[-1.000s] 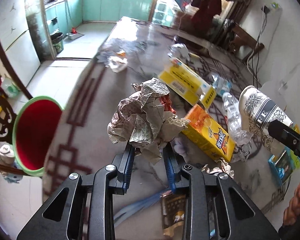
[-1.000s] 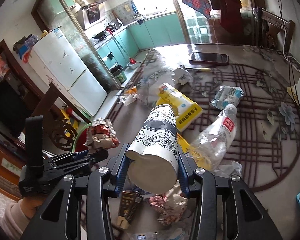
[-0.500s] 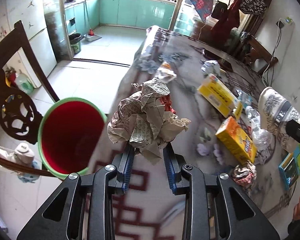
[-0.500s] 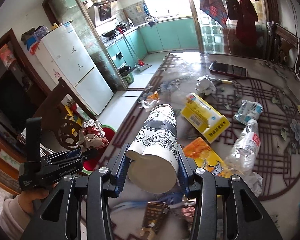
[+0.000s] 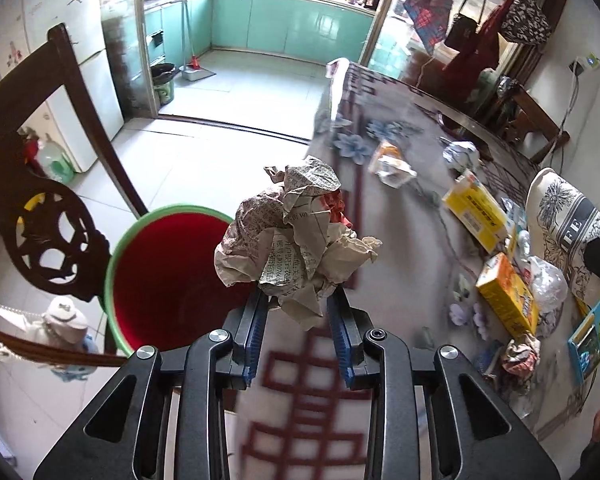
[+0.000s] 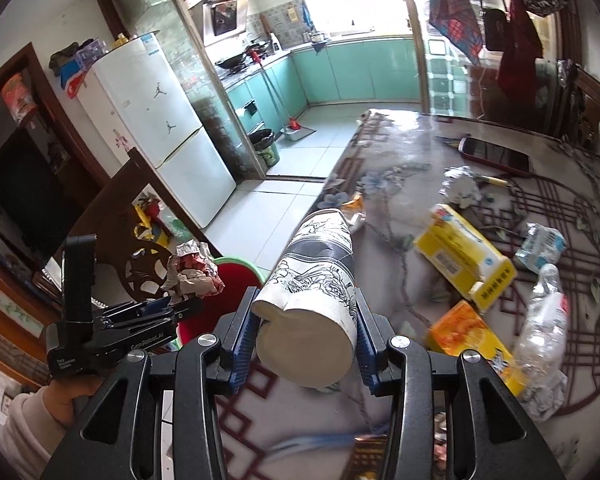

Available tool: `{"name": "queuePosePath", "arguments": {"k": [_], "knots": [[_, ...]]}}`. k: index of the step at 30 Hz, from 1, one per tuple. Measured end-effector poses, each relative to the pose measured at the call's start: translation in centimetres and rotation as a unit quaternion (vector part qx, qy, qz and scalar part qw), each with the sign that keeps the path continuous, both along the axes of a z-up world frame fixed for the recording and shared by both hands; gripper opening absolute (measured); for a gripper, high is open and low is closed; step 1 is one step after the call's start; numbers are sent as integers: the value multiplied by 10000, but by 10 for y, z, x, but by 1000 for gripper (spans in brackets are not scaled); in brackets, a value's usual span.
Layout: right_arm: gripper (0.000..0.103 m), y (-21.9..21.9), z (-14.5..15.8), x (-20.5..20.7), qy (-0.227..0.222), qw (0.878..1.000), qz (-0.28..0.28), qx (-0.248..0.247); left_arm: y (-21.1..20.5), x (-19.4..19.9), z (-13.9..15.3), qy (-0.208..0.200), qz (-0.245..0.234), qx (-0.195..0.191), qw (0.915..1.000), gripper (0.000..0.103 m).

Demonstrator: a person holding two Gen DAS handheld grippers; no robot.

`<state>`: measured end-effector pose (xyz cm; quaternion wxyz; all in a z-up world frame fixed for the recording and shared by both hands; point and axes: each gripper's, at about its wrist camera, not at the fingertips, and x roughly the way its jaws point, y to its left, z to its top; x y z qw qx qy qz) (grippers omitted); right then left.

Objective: Collect trash
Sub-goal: 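Carry the paper cup and crumpled paper over the red bin with both tools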

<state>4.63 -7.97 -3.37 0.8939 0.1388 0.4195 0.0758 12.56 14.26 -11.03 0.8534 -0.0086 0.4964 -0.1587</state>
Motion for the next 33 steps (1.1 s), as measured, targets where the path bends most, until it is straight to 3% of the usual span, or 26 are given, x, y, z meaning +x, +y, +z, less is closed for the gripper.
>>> {"name": "queuePosePath", "arguments": {"k": [8, 21, 33], "knots": [[41, 42, -8, 33, 42, 9993, 380, 3, 41, 25, -10, 52, 360, 29, 9993, 30], [41, 103, -47, 88, 419, 9913, 1209, 297, 102, 42, -33, 320, 1105, 220, 9931, 30], [42, 127, -73, 115, 642, 9848, 1536, 487, 116, 51, -45, 492, 1329, 255, 9896, 31]]}}
